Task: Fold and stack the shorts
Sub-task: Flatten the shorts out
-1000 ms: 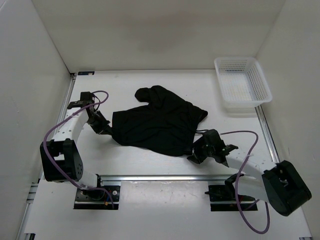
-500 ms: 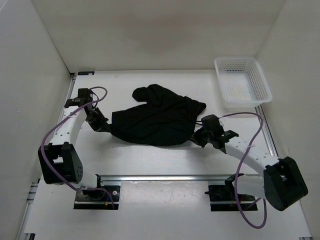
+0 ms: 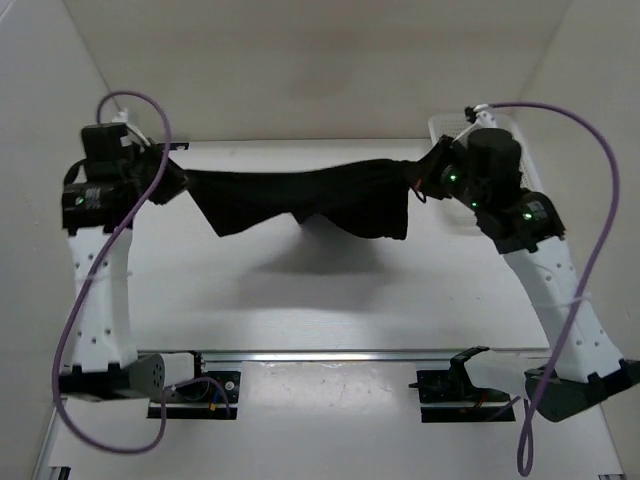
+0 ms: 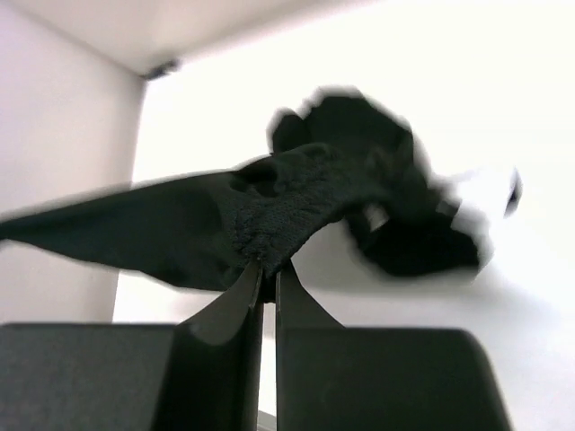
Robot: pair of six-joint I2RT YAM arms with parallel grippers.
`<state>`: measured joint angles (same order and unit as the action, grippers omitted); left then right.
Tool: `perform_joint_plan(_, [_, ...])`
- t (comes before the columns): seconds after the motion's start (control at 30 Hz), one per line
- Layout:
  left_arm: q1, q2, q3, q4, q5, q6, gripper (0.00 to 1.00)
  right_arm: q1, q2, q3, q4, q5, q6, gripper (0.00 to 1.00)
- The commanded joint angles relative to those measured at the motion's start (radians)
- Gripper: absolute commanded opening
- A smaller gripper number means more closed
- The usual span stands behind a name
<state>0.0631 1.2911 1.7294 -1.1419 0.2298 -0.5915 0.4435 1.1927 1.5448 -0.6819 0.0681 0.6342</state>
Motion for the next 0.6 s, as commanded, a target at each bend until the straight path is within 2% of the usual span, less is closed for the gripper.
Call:
perform_joint_plan(0.0, [0.014, -0.14, 0.152, -0.001, 0.026, -0.024, 0.1, -0.003, -0.057, 0.144, -0.168, -0.065, -0.211, 0.0])
perform_joint_plan(0.17, [0.014, -0.258, 0.362, -0.001, -0.004, -0.033, 0.1, -0.003, -0.195, 0.251, -0.2, -0.187, -0.278, 0.0])
perform_joint_plan(0.3, [0.003, -0.34, 0.438, -0.001, -0.082, -0.042, 0.1, -0.003, -0.294, 0.299, -0.2, -0.249, -0.288, 0.0])
perform_joint_plan(0.57, [-0.063, -0.34, 0.644, -0.022, -0.208, -0.033, 0.1, -0.003, -0.381, 0.368, -0.229, -0.226, -0.252, 0.0])
